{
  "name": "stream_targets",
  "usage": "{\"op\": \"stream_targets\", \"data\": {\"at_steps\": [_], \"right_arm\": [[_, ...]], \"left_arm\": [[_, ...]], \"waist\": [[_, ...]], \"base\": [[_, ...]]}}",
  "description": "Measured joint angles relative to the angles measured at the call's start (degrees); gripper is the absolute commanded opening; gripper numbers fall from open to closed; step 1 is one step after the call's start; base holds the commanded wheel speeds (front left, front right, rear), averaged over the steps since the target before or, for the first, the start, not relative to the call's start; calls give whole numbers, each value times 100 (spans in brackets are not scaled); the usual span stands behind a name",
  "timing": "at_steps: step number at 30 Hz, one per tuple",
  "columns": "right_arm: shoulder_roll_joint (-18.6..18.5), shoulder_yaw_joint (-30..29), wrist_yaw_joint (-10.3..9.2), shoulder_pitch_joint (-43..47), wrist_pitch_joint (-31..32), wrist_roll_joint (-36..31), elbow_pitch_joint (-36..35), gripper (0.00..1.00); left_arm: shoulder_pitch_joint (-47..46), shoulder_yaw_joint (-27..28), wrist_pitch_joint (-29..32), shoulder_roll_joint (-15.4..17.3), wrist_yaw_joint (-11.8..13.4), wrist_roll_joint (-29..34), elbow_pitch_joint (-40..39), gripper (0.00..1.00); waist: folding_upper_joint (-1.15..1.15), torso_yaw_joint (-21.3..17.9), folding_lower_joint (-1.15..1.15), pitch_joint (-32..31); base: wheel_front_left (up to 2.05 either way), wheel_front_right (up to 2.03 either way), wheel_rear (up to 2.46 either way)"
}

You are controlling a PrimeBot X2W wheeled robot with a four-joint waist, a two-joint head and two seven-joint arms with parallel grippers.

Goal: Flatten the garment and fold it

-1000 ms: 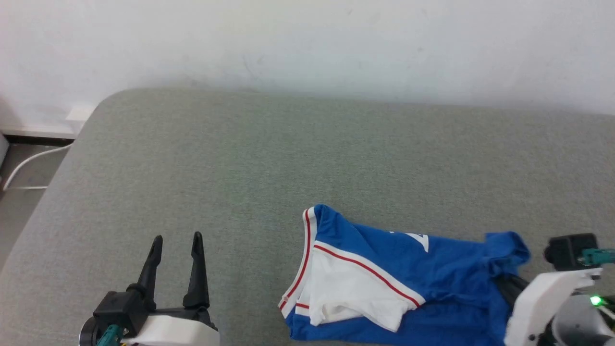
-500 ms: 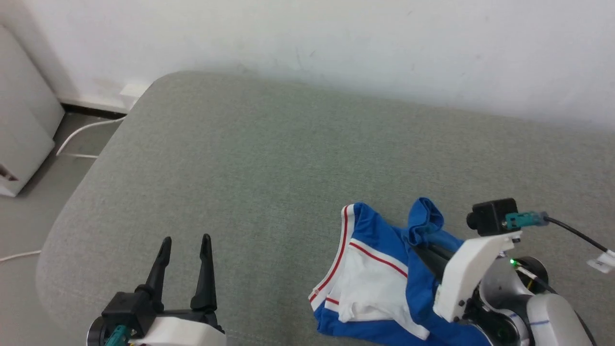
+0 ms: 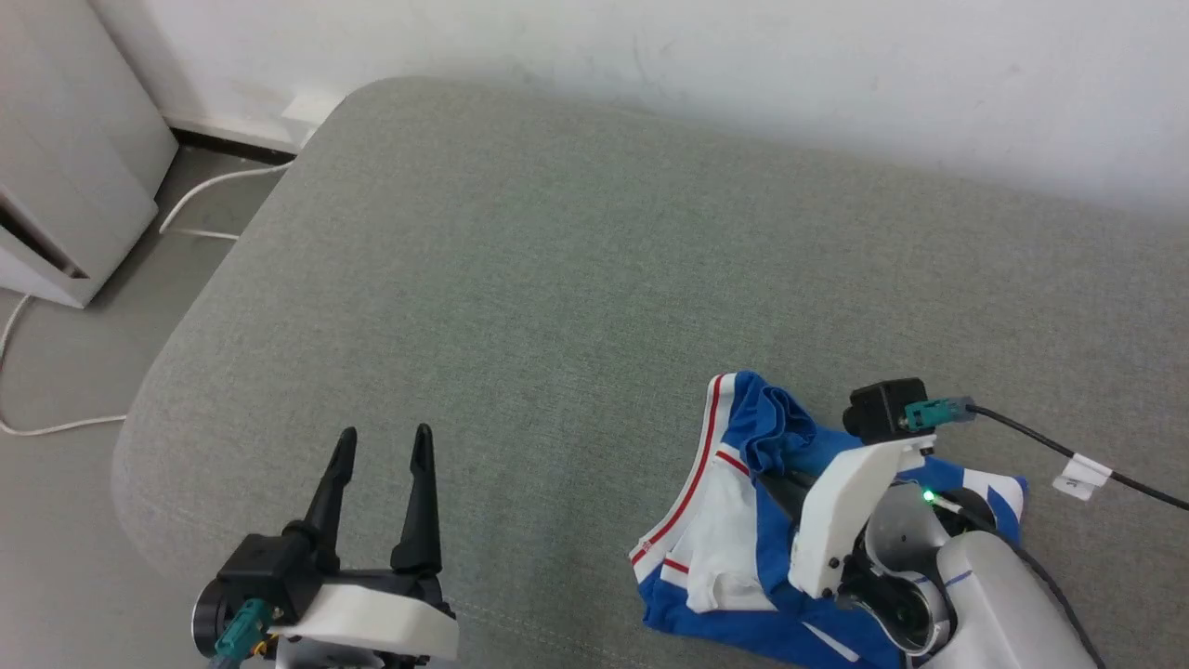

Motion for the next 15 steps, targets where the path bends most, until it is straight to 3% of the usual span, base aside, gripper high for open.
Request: {"op": "stream_targets", "data": {"at_steps": [2, 3, 4, 11, 15], "right_arm": [[-5, 121, -1, -91, -130, 13, 236, 0], [-13, 229, -1, -135, -179, 18, 314, 42], [-9, 323, 0, -177, -221, 77, 380, 100], [3, 971, 0, -474, -400, 358, 422, 100], [-94, 1123, 0, -682, -508, 154, 225, 100]], "left_arm": [[-22, -21, 0, -1, 0, -16, 20, 100], [-23, -26, 0, 0, 1, -19, 24, 100], [-24, -32, 0, 0, 1, -24, 33, 100], [-24, 10, 0, 0, 7, -31, 103, 100], [-24, 58, 0, 0, 1, -25, 115, 100]], "waist": [[0, 27, 0, 41], [0, 35, 0, 59], [0, 39, 0, 72], [0, -54, 0, 14], [0, -189, -1, -66]], "base": [[0, 0, 0], [0, 0, 0], [0, 0, 0], [0, 0, 0], [0, 0, 0]]}}
